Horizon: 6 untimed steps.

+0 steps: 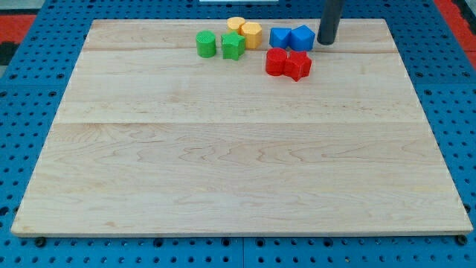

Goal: Touch the top of the blue cube

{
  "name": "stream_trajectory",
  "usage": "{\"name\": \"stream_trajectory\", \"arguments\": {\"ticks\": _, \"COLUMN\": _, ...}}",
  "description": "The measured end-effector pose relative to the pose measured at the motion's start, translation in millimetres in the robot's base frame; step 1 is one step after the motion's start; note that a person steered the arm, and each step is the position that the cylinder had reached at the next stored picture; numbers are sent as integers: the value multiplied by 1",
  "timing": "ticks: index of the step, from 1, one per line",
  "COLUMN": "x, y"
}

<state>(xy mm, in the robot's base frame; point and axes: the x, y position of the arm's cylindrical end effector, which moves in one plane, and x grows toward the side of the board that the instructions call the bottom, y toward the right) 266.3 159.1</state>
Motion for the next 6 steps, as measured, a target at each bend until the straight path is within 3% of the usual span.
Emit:
{"name": "stream_trajectory", "arguments": {"ticks": 1, "x": 34, "y": -17}}
{"name": "stream_trajectory", "arguments": {"ticks": 2, "x": 63, "y": -76}}
{"name": "stream_trajectory", "arguments": {"ticks": 3, "x": 65, "y": -151}}
{"name": "stream_trajectory", "arguments": {"ticks": 4, "x": 43, "y": -107}}
{"name": "stream_trajectory", "arguments": {"ticks": 6, "x": 23, "y": 37}}
